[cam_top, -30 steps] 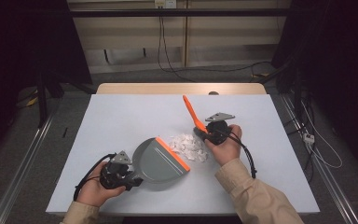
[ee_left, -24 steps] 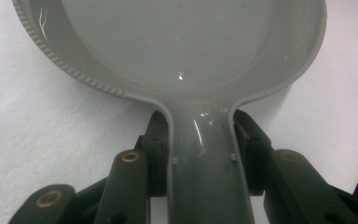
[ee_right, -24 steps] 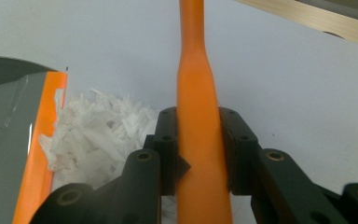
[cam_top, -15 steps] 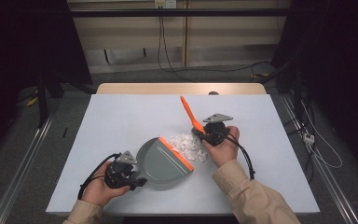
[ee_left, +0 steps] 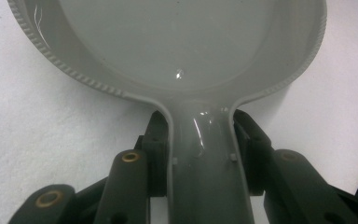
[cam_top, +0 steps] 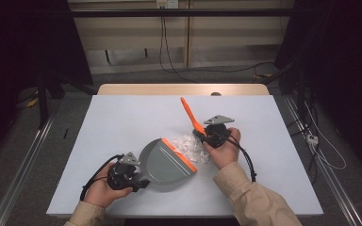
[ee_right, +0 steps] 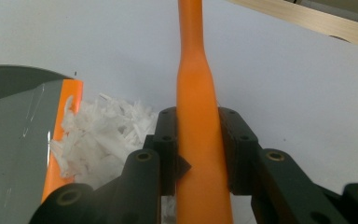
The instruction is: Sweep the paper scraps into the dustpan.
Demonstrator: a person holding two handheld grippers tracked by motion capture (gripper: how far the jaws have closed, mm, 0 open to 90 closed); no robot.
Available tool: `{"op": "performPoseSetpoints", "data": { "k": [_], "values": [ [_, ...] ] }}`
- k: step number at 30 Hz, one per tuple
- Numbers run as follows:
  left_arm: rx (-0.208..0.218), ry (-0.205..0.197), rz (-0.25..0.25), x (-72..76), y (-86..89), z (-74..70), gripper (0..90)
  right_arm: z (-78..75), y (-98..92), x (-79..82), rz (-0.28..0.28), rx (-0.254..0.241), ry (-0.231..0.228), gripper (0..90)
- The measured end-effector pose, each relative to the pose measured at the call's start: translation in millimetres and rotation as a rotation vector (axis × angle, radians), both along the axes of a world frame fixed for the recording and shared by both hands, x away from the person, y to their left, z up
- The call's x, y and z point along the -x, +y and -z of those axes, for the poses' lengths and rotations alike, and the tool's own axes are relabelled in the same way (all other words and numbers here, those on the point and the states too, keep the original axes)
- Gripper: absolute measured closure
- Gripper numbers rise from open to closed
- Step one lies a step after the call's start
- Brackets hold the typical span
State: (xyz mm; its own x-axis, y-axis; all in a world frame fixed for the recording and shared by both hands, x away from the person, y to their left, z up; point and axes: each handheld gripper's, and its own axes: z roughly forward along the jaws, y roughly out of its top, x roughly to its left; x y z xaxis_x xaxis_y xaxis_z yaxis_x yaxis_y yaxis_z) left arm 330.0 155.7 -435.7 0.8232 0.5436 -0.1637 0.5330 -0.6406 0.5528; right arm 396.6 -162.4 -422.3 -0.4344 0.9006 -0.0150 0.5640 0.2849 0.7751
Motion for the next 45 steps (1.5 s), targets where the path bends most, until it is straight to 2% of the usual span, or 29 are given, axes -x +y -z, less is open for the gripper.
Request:
{"op": "performPoseSetpoints", "data": {
  "k": [1,3,6,7,8,10,12,14,15,16,18,20,21,23,24,26,29,30,31,42,45],
  "values": [
    [0.011,0.013,0.011,-0.9,0.3,0.1,63.1,0.0,0.5,0.2,0.001,0.0,0.0,71.0],
    [-0.004,0.012,0.031,-2.3,0.4,-0.1,63.1,0.1,1.2,0.3,0.0,-0.004,-0.001,71.0],
    [0.003,0.016,0.023,-2.7,-1.6,1.0,63.1,0.4,2.3,0.7,0.0,-0.005,-0.004,71.0],
    [0.008,0.016,0.005,-1.9,-3.2,1.4,63.1,0.5,2.7,0.9,0.001,-0.006,-0.004,70.9],
    [-0.002,0.017,0.031,-3.6,-2.7,1.0,63.1,0.5,3.3,1.1,0.001,-0.007,-0.004,70.9],
    [0.003,0.022,0.036,-4.7,-4.0,1.0,63.0,0.7,4.4,1.6,0.0,-0.01,-0.006,70.9],
    [0.024,0.03,0.013,-4.7,-6.4,1.9,63.0,0.9,6.2,2.2,-0.005,-0.012,-0.008,70.9],
    [0.008,0.029,0.033,-6.8,-6.6,2.1,63.0,1.2,8.2,2.8,-0.008,-0.012,-0.012,70.9],
    [0.022,0.033,0.018,-6.6,-8.0,2.7,63.0,1.3,9.2,3.0,-0.009,-0.014,-0.012,70.9],
    [0.001,0.031,0.045,-8.5,-7.3,2.0,63.0,1.3,10.1,3.4,-0.009,-0.014,-0.013,70.9],
    [0.018,0.035,0.029,-8.7,-9.4,2.6,63.0,1.5,11.5,3.8,-0.01,-0.016,-0.015,71.0],
    [0.004,0.033,0.052,-10.9,-9.6,2.2,63.0,1.8,12.5,4.1,-0.016,-0.022,-0.016,70.9],
    [0.021,0.034,0.028,-10.2,-11.2,3.0,63.0,1.6,13.4,4.4,-0.017,-0.02,-0.015,70.9],
    [0.027,0.038,0.027,-11.1,-12.4,3.3,63.0,1.7,14.5,4.8,-0.019,-0.027,-0.015,70.9],
    [0.011,0.036,0.052,-13.0,-11.9,2.7,63.0,1.6,15.5,5.1,-0.02,-0.027,-0.013,70.9],
    [0.022,0.041,0.032,-12.6,-14.1,3.2,63.0,1.5,18.0,6.1,-0.027,-0.032,-0.013,70.9],
    [0.009,0.036,0.058,-14.8,-14.4,2.9,63.0,1.7,22.3,7.5,-0.038,-0.024,-0.018,70.9],
    [0.023,0.039,0.034,-13.6,-15.8,3.5,62.9,1.7,23.6,7.9,-0.04,-0.03,-0.016,70.9],
    [0.012,0.039,0.054,-14.8,-15.4,3.1,63.0,1.8,24.6,8.0,-0.042,-0.026,-0.021,70.9],
    [0.014,0.041,0.049,-15.0,-16.7,3.3,63.0,1.8,37.3,11.2,-0.069,-0.041,-0.021,71.0],
    [0.02,0.04,0.04,-14.3,-17.1,3.5,62.9,1.5,42.3,12.8,-0.089,-0.062,-0.013,71.0]
  ]
}}
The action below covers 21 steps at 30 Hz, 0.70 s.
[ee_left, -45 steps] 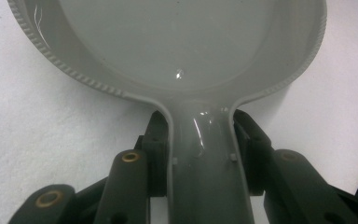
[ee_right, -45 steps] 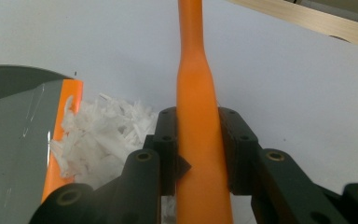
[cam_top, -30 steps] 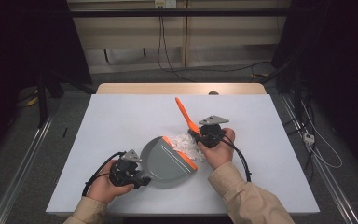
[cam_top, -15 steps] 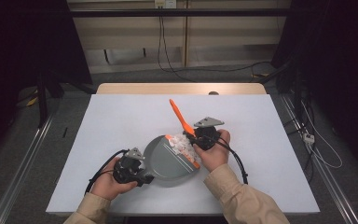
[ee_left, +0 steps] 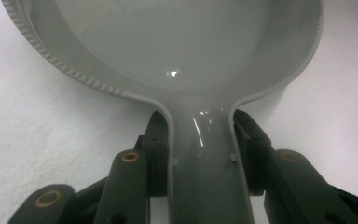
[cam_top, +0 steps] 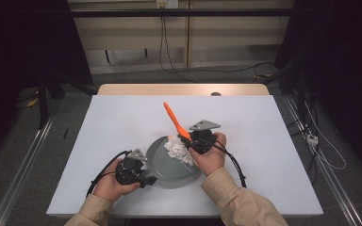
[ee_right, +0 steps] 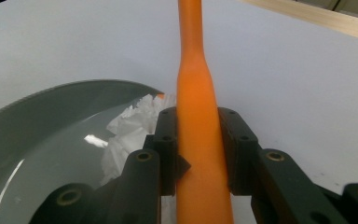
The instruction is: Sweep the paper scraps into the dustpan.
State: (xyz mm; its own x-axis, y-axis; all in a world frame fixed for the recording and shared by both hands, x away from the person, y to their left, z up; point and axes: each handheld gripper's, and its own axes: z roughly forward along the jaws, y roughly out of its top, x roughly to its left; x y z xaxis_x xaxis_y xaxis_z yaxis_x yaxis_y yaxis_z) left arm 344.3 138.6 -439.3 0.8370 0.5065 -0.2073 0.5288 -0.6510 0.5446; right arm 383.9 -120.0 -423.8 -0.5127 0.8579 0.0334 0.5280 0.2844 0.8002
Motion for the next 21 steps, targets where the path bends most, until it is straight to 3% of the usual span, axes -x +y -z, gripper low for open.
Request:
{"op": "performPoseSetpoints", "data": {
  "k": [3,7,11,12,14,21],
  "values": [
    [0.009,0.002,-0.017,1.0,0.0,0.3,63.0,-1.5,5.9,2.7,-0.027,-0.014,0.007,70.9],
    [0.015,0.003,-0.017,1.0,0.6,0.6,63.0,-9.1,5.6,4.6,-0.052,-0.139,0.04,71.2],
    [0.002,-0.002,-0.004,0.9,2.6,0.3,63.0,-18.2,6.1,7.3,-0.069,-0.129,0.006,71.3],
    [0.017,0.002,-0.026,2.4,2.1,0.8,63.0,-19.8,4.8,7.0,-0.067,-0.129,0.003,71.3],
    [0.016,0.001,-0.024,2.8,3.2,0.8,63.0,-21.8,1.5,5.6,-0.059,-0.124,-0.012,71.3],
    [0.017,0.005,-0.028,3.4,5.9,0.7,63.0,-22.6,-9.5,-0.8,-0.035,-0.124,-0.027,71.3]
  ]
}}
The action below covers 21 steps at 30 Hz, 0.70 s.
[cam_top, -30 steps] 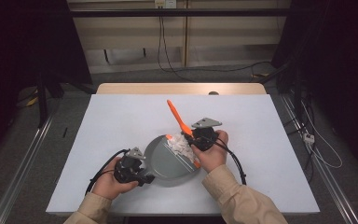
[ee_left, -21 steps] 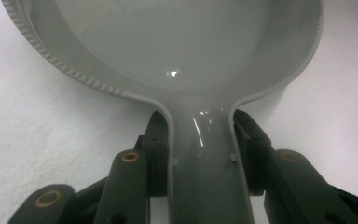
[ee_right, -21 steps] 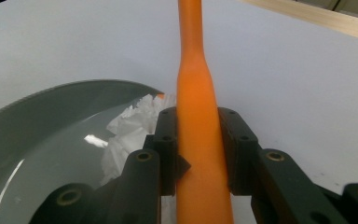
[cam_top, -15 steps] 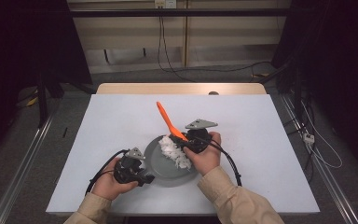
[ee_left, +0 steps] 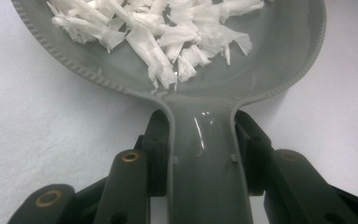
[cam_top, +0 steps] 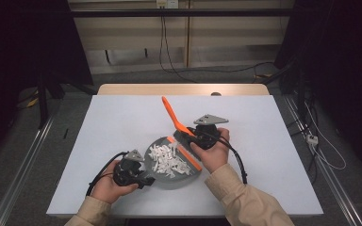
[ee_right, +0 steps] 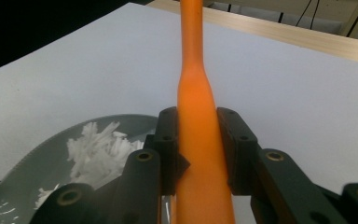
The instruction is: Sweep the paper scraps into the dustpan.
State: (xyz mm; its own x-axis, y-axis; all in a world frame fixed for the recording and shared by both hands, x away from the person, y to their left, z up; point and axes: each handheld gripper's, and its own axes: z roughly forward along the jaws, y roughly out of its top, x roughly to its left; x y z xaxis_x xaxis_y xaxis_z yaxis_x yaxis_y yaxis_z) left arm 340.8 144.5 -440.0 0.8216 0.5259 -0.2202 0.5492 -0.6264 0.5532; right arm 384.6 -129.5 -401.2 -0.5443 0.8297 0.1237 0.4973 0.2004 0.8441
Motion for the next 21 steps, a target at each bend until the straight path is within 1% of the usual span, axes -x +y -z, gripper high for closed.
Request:
{"op": "performPoseSetpoints", "data": {
  "k": [2,4,7,11,13,15,16,18,19,20,21],
  "values": [
    [-0.002,-0.001,0.003,-0.1,0.1,0.0,63.0,1.2,-1.4,-1.5,0.002,0.011,-0.001,71.3],
    [0.0,0.0,0.001,-0.1,0.2,0.1,63.1,3.0,-3.0,-3.2,0.005,0.033,-0.008,71.3],
    [0.004,0.001,0.001,-0.4,0.5,0.2,63.1,5.4,-6.3,-7.4,0.017,0.029,-0.01,71.3],
    [-0.001,0.007,-0.002,-1.1,1.6,-0.1,63.1,7.5,-10.0,-14.0,0.033,0.036,-0.025,71.3],
    [-0.001,0.006,-0.016,-0.8,1.8,-0.2,63.1,9.8,-11.8,-17.9,0.047,0.039,-0.028,71.3],
    [-0.006,0.008,-0.011,-1.8,2.8,-0.5,63.1,12.7,-13.6,-22.5,0.059,0.037,-0.029,71.3],
    [0.0,0.011,-0.026,-1.6,2.7,-0.3,63.1,14.1,-14.0,-24.6,0.067,0.032,-0.025,71.4],
    [0.0,0.014,-0.039,-2.0,4.1,-0.4,63.0,16.2,-15.2,-28.0,0.083,0.036,-0.03,71.3],
    [-0.006,0.014,-0.035,-3.0,5.6,-0.7,63.0,16.7,-15.4,-29.6,0.085,0.042,-0.037,71.3],
    [-0.001,0.014,-0.041,-3.3,6.3,-0.1,63.0,17.3,-16.2,-31.1,0.085,0.039,-0.046,71.3],
    [0.017,0.022,-0.062,-2.9,6.1,0.3,63.0,17.7,-16.9,-32.5,0.092,0.032,-0.048,71.3]
  ]
}}
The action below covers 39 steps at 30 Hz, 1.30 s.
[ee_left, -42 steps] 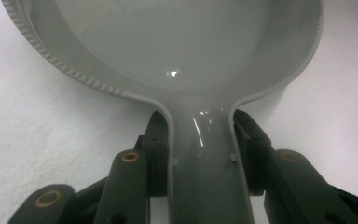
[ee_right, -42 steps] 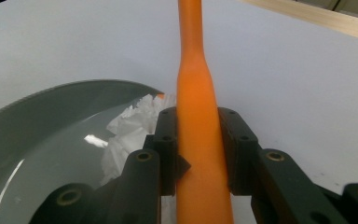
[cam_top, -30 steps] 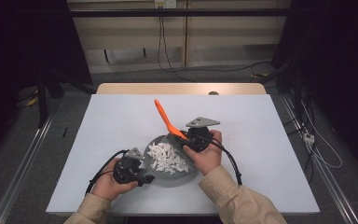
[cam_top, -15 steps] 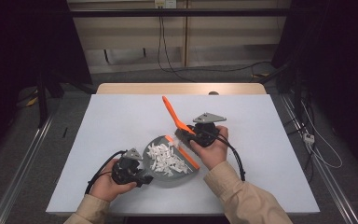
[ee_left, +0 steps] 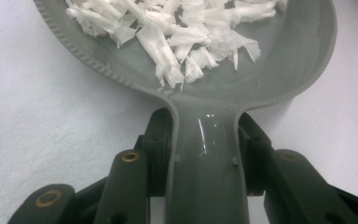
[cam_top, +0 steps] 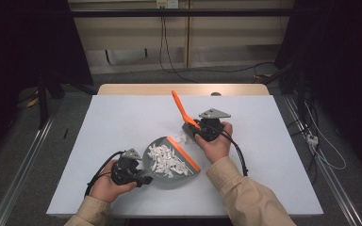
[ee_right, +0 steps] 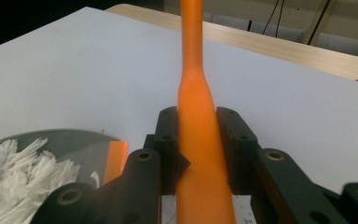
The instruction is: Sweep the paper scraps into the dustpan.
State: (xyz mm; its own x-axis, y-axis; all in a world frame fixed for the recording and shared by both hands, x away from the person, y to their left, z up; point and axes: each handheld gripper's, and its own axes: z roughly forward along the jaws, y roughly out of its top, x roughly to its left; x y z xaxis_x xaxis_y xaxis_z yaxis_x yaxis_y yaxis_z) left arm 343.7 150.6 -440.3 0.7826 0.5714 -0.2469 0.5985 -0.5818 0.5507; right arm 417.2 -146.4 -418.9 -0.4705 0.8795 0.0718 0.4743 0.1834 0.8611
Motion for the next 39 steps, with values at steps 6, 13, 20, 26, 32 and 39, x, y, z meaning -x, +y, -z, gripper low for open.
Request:
{"op": "performPoseSetpoints", "data": {
  "k": [6,13,20,26,32,39],
  "values": [
    [-0.005,-0.001,-0.006,-1.3,1.1,0.0,62.9,8.3,-5.3,-7.6,0.012,0.017,-0.003,71.2],
    [0.001,0.001,-0.029,-2.3,0.6,0.3,62.9,3.3,-5.2,-5.7,-0.009,0.054,0.072,65.5],
    [-0.004,0.003,-0.037,-3.1,1.5,0.2,62.9,-8.6,-8.0,-6.5,-0.011,0.103,0.138,67.1],
    [-0.009,0.002,-0.066,-4.7,3.5,-0.3,62.8,-5.8,-8.3,-6.1,-0.018,0.135,0.178,71.4],
    [0.0,0.006,-0.096,-6.3,7.0,0.2,62.8,-5.3,-9.2,-9.8,0.005,0.127,0.093,71.5],
    [-0.003,0.016,-0.083,-9.0,8.7,0.2,62.8,5.9,-0.5,-16.2,-0.011,0.173,0.033,71.5]
  ]
}}
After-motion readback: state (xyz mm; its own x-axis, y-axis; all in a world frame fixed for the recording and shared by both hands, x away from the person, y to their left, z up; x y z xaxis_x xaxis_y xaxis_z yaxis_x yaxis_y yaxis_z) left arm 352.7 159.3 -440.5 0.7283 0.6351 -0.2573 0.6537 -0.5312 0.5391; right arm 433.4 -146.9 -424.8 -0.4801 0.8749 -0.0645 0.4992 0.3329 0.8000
